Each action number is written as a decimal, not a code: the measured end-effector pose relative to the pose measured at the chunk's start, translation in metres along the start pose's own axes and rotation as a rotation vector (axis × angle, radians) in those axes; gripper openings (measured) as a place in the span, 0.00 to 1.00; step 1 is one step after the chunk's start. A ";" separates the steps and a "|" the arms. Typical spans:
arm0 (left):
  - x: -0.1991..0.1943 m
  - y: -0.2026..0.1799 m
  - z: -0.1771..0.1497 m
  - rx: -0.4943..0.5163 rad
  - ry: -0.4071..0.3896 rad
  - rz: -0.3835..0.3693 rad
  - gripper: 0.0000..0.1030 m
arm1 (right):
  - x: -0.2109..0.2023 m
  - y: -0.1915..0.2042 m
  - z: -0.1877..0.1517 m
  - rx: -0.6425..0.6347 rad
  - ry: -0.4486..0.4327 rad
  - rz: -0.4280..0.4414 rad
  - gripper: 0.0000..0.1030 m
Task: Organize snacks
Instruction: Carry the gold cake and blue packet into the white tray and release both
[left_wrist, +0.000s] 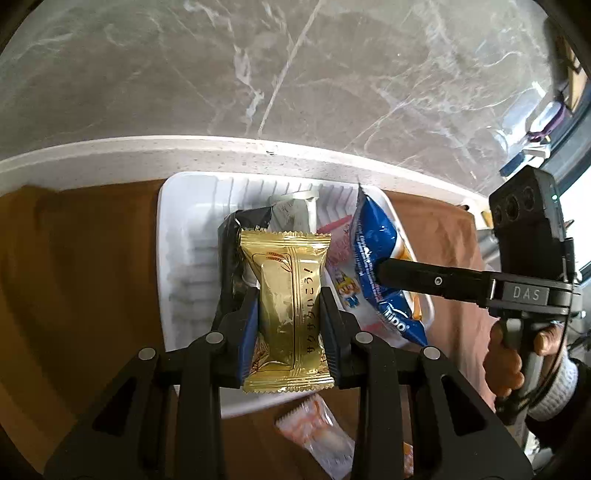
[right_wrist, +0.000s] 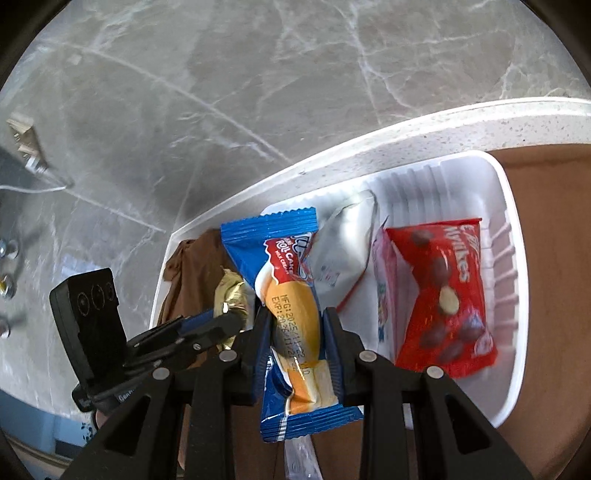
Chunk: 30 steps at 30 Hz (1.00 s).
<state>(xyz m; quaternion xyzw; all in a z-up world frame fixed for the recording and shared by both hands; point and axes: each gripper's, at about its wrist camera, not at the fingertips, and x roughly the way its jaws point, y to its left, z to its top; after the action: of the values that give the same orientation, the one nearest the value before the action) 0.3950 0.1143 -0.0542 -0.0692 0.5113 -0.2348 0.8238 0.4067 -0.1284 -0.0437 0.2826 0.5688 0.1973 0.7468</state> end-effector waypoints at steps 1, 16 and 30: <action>0.005 -0.001 0.002 0.011 0.004 0.012 0.28 | 0.004 -0.001 0.002 0.004 0.003 -0.009 0.29; 0.030 -0.002 0.008 0.043 -0.018 0.139 0.45 | 0.008 0.008 -0.005 -0.077 -0.058 -0.160 0.39; -0.027 -0.027 -0.038 0.046 -0.056 0.150 0.47 | -0.061 0.032 -0.063 -0.302 -0.091 -0.200 0.41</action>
<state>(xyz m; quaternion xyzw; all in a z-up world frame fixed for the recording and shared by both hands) 0.3433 0.1076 -0.0410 -0.0186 0.4861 -0.1822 0.8545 0.3304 -0.1293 0.0104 0.1181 0.5237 0.1924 0.8214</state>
